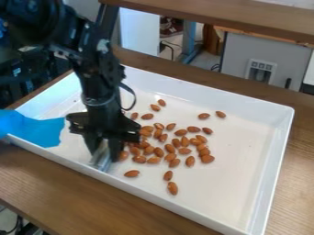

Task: Sweep into pile

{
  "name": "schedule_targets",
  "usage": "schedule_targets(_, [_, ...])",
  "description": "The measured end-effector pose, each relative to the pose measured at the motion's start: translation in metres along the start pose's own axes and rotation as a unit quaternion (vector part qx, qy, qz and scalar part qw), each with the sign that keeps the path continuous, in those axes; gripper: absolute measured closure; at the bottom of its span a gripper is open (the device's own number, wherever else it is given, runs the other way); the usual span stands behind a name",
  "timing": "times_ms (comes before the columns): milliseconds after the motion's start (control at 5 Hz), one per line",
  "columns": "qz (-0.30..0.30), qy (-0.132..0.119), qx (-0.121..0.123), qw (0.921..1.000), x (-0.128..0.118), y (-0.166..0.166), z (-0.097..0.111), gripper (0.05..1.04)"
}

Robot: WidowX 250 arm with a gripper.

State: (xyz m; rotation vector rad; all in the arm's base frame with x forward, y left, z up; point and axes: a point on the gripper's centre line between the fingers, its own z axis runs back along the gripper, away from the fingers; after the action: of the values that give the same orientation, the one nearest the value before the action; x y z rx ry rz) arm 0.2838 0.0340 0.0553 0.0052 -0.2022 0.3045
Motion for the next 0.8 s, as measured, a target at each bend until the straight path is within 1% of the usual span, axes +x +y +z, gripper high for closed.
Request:
schedule_targets(200, [0.02,-0.007,0.002,0.9998,0.001,-0.019,-0.001,0.705])
schedule_targets(600, [0.087,0.022,-0.017,0.9958,0.02,-0.066,-0.003,0.705])
schedule_targets(800, [0.121,0.035,-0.024,0.9917,0.031,-0.083,-0.003,0.705])
